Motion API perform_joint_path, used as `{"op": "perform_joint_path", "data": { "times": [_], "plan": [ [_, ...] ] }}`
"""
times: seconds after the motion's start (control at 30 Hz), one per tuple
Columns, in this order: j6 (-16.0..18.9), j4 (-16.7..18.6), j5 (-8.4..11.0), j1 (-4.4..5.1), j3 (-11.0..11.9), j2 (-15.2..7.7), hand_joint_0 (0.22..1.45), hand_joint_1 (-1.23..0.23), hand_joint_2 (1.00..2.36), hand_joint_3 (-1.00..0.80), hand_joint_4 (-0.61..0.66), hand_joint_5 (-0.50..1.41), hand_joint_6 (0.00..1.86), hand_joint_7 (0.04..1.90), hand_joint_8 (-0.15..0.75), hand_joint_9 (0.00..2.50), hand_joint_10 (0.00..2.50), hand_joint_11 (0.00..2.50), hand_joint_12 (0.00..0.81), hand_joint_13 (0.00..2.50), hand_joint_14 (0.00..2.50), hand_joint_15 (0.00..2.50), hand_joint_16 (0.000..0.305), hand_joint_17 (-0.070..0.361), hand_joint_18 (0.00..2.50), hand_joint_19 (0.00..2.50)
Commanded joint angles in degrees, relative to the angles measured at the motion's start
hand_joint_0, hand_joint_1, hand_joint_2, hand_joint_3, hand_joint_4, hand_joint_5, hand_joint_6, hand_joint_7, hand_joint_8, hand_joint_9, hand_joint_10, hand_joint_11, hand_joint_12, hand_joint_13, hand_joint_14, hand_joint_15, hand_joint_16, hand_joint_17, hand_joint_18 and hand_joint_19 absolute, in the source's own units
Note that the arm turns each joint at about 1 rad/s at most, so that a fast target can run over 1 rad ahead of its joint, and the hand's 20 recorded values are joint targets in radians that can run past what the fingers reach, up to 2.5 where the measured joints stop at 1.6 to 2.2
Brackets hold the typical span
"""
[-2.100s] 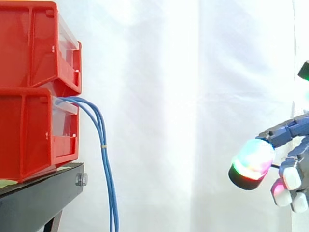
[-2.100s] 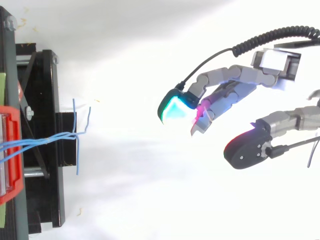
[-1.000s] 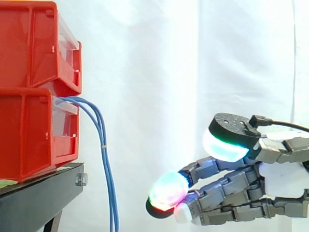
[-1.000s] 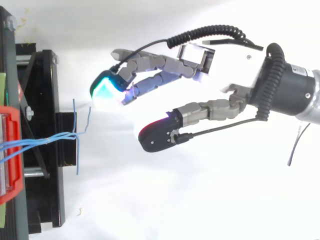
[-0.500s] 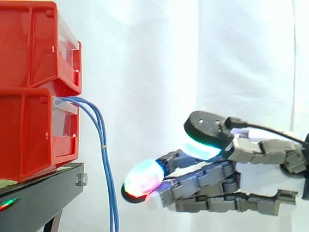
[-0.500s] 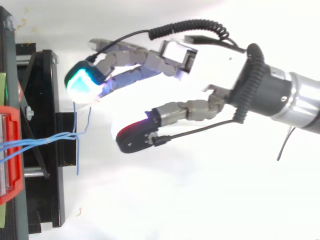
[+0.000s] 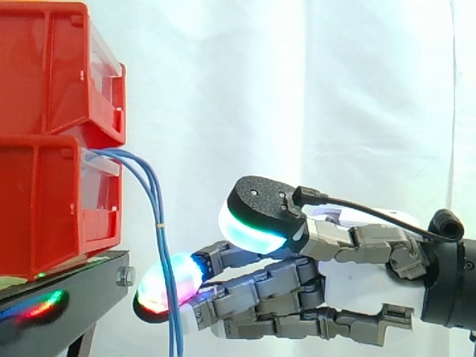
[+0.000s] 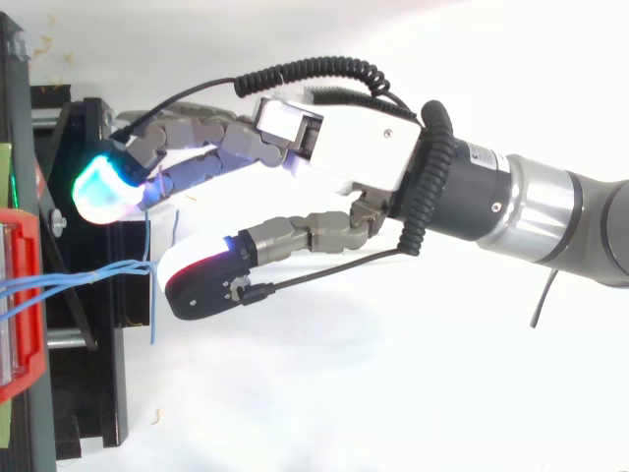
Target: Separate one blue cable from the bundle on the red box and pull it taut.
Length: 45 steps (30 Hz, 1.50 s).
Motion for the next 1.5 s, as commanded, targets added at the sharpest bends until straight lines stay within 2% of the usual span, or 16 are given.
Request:
{"op": "perform_joint_path", "data": {
  "times": [0.0,0.17,0.27,0.33,0.43,0.6,0.73,0.83,1.03,1.13,1.3,1.47],
  "plan": [
    [-0.24,0.02,-0.03,0.31,0.02,-0.04,0.52,-0.59,1.0,-0.5,0.23,-0.16,0.5,0.7,0.249,0.67,0.01,0.16,0.248,0.24,0.0,0.05,0.029,0.064,0.02,0.14],
    [-0.86,0.02,-0.03,0.49,0.02,-0.04,0.53,-0.57,1.0,-0.5,0.24,-0.15,0.5,0.71,0.252,0.69,0.01,0.16,0.249,0.26,0.0,0.06,0.028,0.064,0.06,0.16],
    [-0.51,0.11,-0.12,0.49,0.02,-1.01,0.53,-0.57,1.0,-0.5,0.25,-0.15,0.5,0.71,0.253,0.71,0.01,0.17,0.247,0.27,0.0,0.06,0.029,0.064,0.08,0.17],
    [-0.24,1.43,-0.38,0.49,0.02,-2.15,0.54,-0.56,1.0,-0.5,0.26,-0.14,0.5,0.73,0.254,0.71,0.01,0.18,0.248,0.28,0.0,0.07,0.029,0.064,0.09,0.17],
    [0.2,3.45,-0.47,0.49,0.02,-2.68,0.54,-0.56,1.0,-0.5,0.28,-0.13,0.5,0.79,0.256,0.75,0.01,0.2,0.249,0.3,0.0,0.07,0.028,0.064,0.1,0.18],
    [0.9,5.29,-1.61,0.58,0.11,-2.59,0.55,-0.55,1.0,-0.5,0.31,-0.1,0.5,0.9,0.258,0.77,0.01,0.21,0.247,0.31,0.0,0.08,0.028,0.063,0.12,0.18],
    [1.43,6.08,-2.23,0.75,0.11,-2.59,0.56,-0.55,1.0,-0.5,0.28,-0.09,0.5,1.0,0.259,0.78,0.01,0.23,0.245,0.32,0.0,0.08,0.028,0.062,0.14,0.19],
    [1.78,6.08,-2.49,0.84,0.11,-2.59,0.57,-0.55,1.0,-0.49,0.24,-0.08,0.5,1.1,0.257,0.79,0.01,0.23,0.245,0.33,0.0,0.09,0.027,0.061,0.14,0.2],
    [5.38,4.68,-4.07,0.84,0.11,-2.41,0.59,-0.56,1.0,-0.45,0.19,-0.06,0.5,1.21,0.257,0.79,0.01,0.24,0.245,0.34,0.0,0.09,0.027,0.061,0.16,0.2],
    [6.96,3.18,-5.04,0.84,0.11,-2.32,0.59,-0.56,1.01,-0.44,0.18,-0.07,0.54,1.17,0.256,0.81,0.01,0.25,0.245,0.35,0.0,0.09,0.027,0.062,0.17,0.2],
    [8.9,2.57,-5.21,0.84,0.2,-1.97,0.6,-0.57,1.01,-0.43,0.16,-0.08,0.59,1.07,0.256,0.81,0.01,0.26,0.246,0.36,0.0,0.11,0.028,0.062,0.18,0.22],
    [9.25,1.16,-5.13,0.84,0.2,-0.13,0.59,-0.58,1.0,-0.46,0.16,-0.08,0.6,1.05,0.259,0.81,0.01,0.27,0.248,0.37,0.0,0.11,0.028,0.064,0.2,0.23]
  ]
}}
